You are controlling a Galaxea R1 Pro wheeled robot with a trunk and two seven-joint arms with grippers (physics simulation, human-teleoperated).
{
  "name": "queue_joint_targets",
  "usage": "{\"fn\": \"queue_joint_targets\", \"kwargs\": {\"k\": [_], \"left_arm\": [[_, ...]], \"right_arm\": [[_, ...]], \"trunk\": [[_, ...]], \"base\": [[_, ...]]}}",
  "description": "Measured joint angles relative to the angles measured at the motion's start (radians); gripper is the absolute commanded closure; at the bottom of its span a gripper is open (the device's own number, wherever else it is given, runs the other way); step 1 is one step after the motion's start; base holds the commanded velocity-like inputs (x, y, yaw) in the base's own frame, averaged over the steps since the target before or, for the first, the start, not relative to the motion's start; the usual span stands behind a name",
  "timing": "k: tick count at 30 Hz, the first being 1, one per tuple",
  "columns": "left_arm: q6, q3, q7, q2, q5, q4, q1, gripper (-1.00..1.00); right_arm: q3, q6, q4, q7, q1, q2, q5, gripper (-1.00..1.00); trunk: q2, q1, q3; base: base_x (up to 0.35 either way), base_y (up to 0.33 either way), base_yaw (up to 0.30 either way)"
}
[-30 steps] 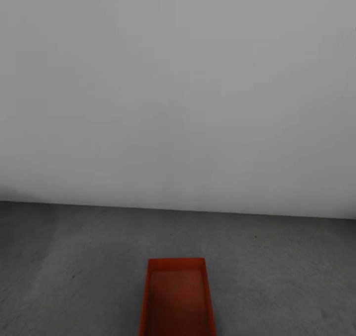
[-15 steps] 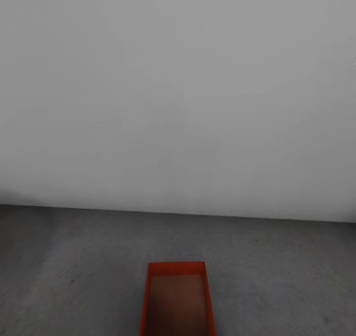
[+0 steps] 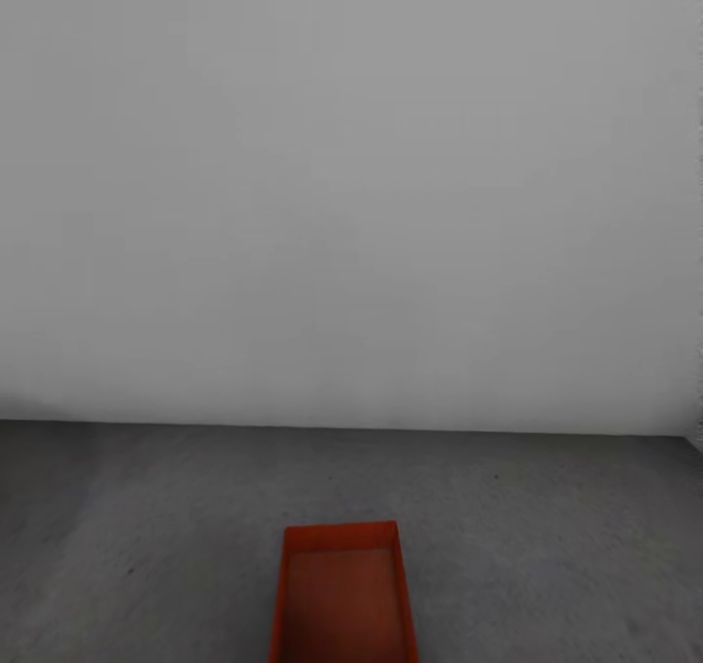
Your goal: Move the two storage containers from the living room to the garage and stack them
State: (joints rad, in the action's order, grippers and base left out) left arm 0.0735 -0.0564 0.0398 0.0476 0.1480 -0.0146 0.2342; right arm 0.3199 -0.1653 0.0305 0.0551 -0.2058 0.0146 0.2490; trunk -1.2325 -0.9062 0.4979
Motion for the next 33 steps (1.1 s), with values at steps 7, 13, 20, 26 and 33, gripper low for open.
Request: {"fn": "queue_joint_targets", "kwargs": {"k": [7,13,20,26,33], "left_arm": [[0.000,0.000,0.000,0.000,0.000,0.000,0.000,-1.00],[0.000,0.000,0.000,0.000,0.000,0.000,0.000,-1.00],[0.000,0.000,0.000,0.000,0.000,0.000,0.000,-1.00],[0.000,-0.001,0.000,-0.001,-0.002,0.000,0.000,-1.00],[-0.002,-0.006,-0.001,-0.004,0.007,0.001,0.000,-1.00]], "right_arm": [[-0.001,-0.001,0.000,-0.006,0.000,-0.002,0.004,-1.00],[-0.001,-0.001,0.000,-0.008,0.000,-0.002,0.006,-1.00],[-0.002,0.000,0.000,-0.011,0.000,-0.003,0.006,-1.00],[-0.002,0.001,0.000,-0.011,0.000,-0.003,0.006,-1.00],[0.000,0.001,0.000,-0.011,0.000,-0.002,0.006,-1.00]], "trunk": [[0.000,0.000,-0.010],[0.000,0.000,-0.019],[0.000,0.000,-0.030],[0.000,0.000,-0.039],[0.000,0.000,-0.049]], "base": [[0.000,0.000,-0.113],[0.000,0.000,-0.113],[0.000,0.000,-0.113],[0.000,0.000,-0.113],[0.000,0.000,-0.114]]}}
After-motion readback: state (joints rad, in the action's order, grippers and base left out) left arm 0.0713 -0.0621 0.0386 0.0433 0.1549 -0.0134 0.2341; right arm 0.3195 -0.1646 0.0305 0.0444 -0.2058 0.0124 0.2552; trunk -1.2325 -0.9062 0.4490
